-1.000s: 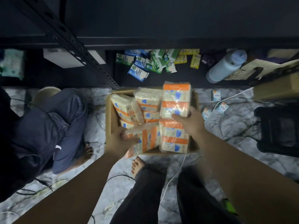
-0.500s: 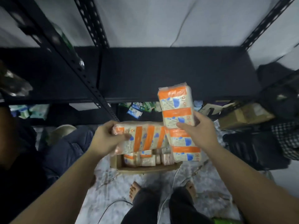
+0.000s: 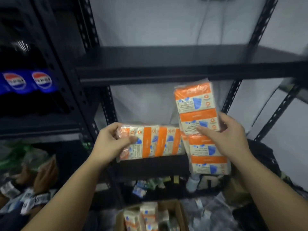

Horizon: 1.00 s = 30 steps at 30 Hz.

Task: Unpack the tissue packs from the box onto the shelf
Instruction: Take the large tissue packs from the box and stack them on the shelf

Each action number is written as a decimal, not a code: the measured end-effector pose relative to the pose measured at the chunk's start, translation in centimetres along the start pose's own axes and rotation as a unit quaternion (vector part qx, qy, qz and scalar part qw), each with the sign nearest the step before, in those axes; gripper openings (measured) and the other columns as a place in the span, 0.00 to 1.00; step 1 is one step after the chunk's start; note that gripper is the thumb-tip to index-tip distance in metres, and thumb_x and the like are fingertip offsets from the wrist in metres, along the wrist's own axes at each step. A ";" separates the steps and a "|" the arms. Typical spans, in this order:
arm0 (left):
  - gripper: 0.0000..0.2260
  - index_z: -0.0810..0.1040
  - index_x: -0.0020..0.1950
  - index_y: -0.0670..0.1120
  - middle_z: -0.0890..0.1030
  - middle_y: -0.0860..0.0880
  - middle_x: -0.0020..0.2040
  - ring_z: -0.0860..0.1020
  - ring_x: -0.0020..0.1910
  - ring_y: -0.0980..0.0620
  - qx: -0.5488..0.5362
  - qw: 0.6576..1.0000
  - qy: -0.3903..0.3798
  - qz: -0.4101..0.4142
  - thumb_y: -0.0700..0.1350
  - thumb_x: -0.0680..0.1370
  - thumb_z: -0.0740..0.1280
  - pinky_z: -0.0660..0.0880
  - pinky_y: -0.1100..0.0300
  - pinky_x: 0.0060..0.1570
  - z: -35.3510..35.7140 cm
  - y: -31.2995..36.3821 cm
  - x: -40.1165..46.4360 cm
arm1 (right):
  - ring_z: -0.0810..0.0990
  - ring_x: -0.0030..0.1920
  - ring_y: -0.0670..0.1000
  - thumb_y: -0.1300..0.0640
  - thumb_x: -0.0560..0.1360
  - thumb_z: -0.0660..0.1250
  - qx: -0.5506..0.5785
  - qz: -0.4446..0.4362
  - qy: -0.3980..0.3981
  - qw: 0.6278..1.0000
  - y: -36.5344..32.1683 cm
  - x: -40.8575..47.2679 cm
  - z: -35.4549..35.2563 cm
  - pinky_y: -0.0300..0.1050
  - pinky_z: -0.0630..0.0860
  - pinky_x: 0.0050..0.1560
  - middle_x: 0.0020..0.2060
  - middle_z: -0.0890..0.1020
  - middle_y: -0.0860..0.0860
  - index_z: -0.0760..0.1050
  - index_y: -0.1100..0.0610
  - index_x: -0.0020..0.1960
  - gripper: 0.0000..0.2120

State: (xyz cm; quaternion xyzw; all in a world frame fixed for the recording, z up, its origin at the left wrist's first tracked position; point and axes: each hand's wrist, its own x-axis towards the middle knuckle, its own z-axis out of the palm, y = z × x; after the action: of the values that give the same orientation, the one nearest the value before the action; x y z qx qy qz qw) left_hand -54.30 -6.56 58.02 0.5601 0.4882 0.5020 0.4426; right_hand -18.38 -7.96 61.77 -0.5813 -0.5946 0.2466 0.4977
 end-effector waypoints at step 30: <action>0.20 0.78 0.62 0.42 0.87 0.43 0.55 0.87 0.49 0.45 -0.011 0.990 0.134 0.050 0.48 0.75 0.78 0.83 0.52 0.45 5.3 19.1 23.7 | 0.86 0.33 0.44 0.42 0.68 0.81 -0.031 -0.098 -0.004 0.995 -9.8 26.7 -13.2 0.40 0.78 0.30 0.38 0.85 0.33 0.76 0.43 0.54 0.20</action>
State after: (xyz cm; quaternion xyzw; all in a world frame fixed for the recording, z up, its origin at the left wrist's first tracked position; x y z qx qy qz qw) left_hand -46.60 14.41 79.43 0.5067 0.5092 0.5990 0.3539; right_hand -6.60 11.28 83.47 -0.5344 -0.6579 0.1801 0.4991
